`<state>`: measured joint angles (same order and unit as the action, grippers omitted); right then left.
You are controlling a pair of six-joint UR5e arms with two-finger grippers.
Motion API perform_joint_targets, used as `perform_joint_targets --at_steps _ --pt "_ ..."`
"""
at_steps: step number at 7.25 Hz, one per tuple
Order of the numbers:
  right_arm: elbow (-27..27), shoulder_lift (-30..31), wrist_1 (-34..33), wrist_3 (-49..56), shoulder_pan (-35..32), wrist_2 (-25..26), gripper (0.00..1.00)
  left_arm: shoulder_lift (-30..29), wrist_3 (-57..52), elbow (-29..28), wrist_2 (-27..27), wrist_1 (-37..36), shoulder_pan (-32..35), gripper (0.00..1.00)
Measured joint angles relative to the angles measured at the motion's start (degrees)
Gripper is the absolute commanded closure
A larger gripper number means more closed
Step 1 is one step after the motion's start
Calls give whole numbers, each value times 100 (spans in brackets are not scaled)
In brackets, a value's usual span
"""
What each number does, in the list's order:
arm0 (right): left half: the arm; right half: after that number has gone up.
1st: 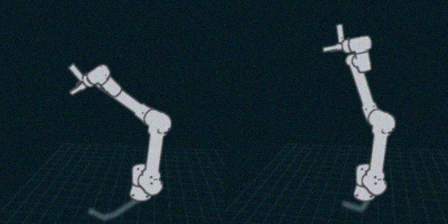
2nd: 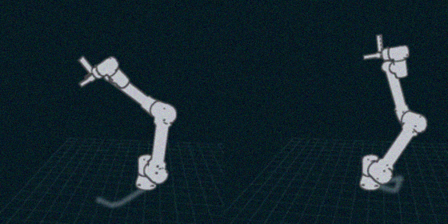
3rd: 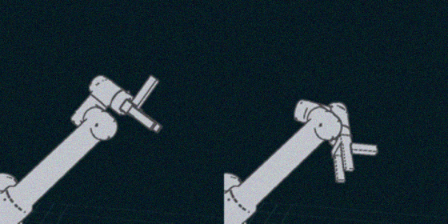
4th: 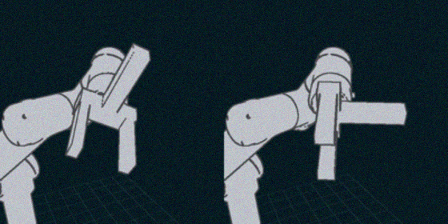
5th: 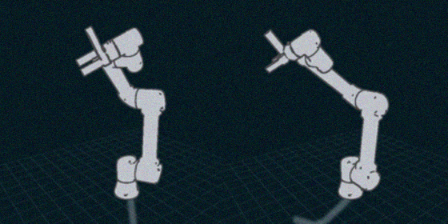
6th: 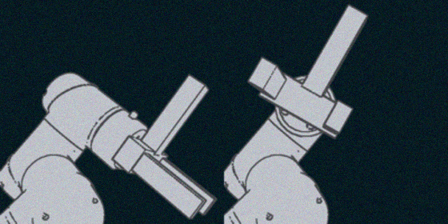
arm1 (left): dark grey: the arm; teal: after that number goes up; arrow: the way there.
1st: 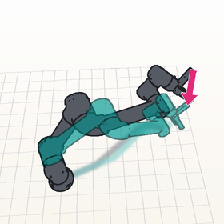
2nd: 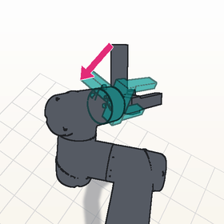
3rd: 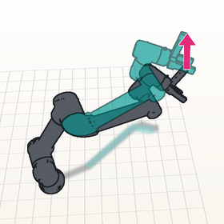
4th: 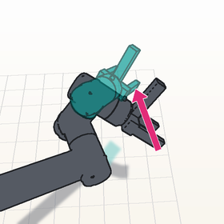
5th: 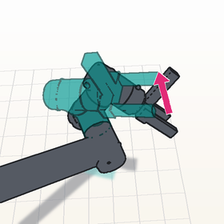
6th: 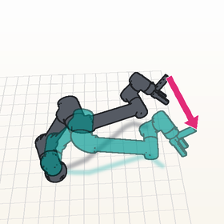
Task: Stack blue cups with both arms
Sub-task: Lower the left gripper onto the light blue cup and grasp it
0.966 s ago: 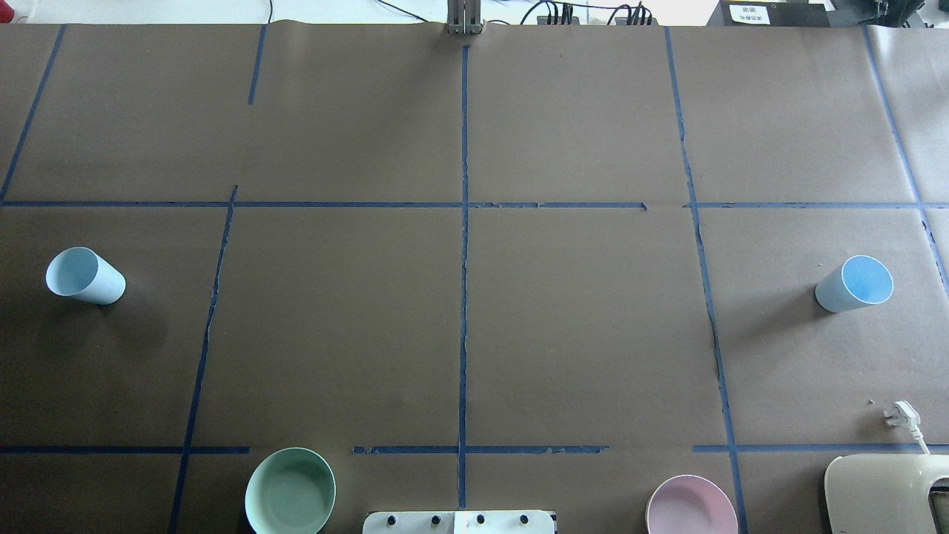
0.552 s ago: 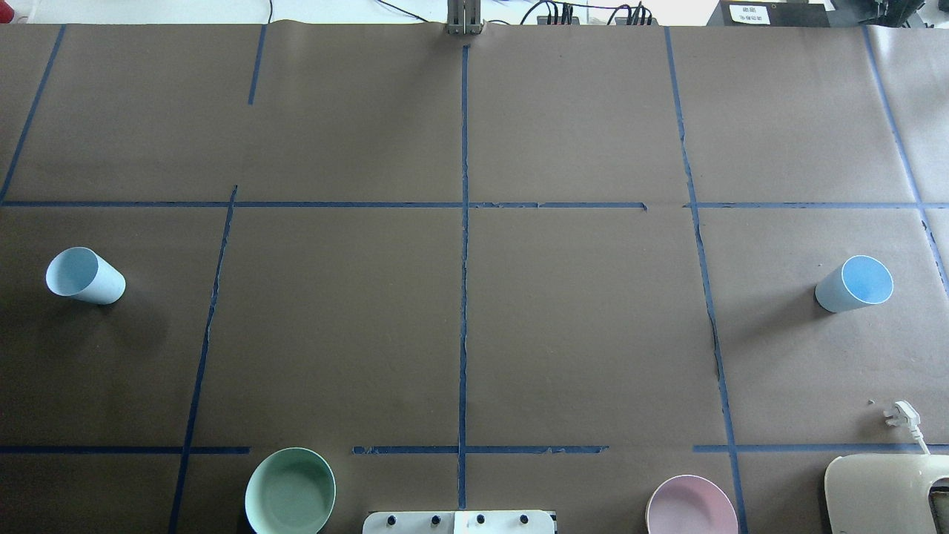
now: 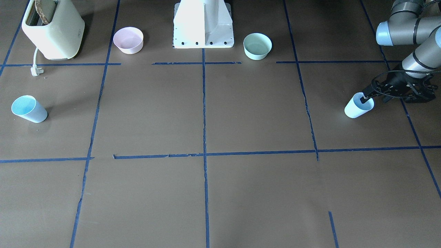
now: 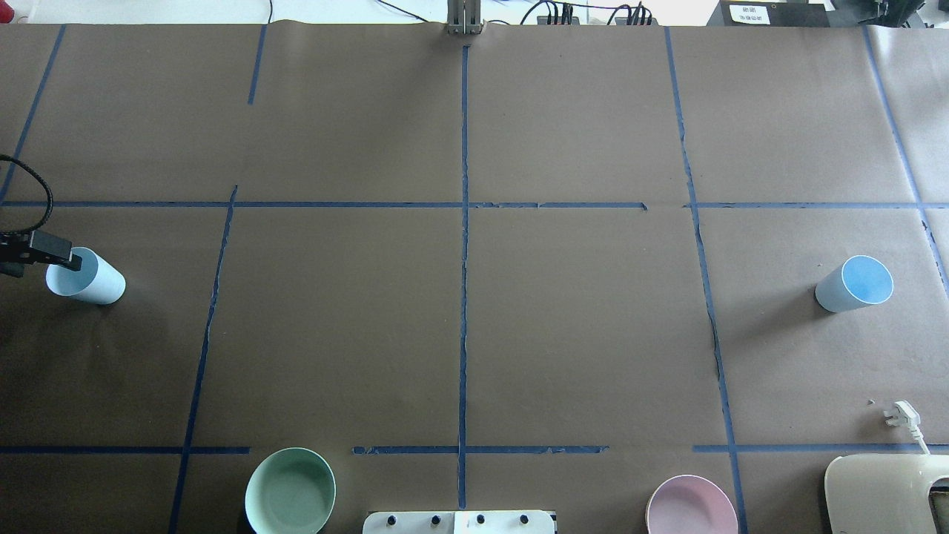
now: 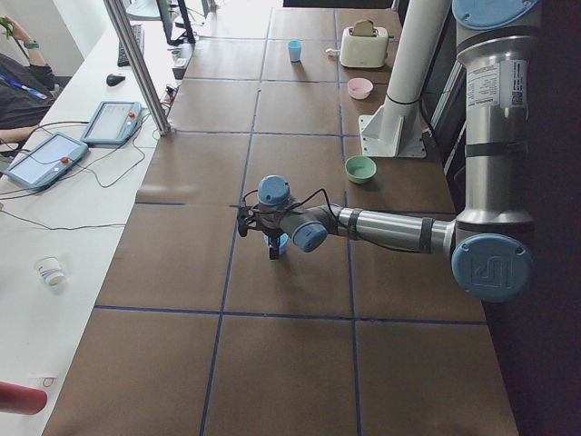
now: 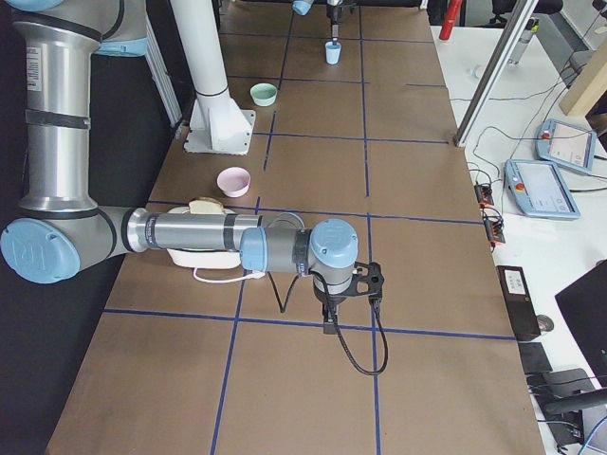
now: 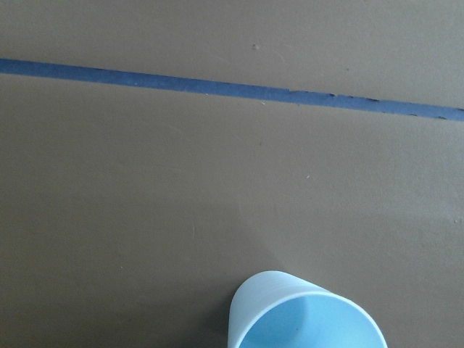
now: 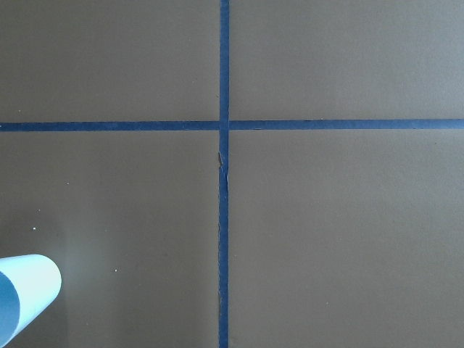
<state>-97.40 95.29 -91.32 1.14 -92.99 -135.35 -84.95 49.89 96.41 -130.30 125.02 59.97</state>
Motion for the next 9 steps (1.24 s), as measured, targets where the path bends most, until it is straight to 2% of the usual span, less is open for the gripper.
perform_joint_targets --at_steps 2,4,5,7,9 --pt "-6 4 0 0 0 0 0 18 -1 -126 4 12 -141 1" --pt "-7 0 4 0 0 -2 0 22 26 -184 4 8 -273 69" --pt "-7 -1 2 0 0 -6 0 22 76 -189 5 3 -292 92" --pt "-8 3 6 0 0 -8 0 5 139 -198 -14 -15 -299 100" --pt "-13 5 5 -6 0 -13 0 -44 389 -101 -103 -96 -292 100"
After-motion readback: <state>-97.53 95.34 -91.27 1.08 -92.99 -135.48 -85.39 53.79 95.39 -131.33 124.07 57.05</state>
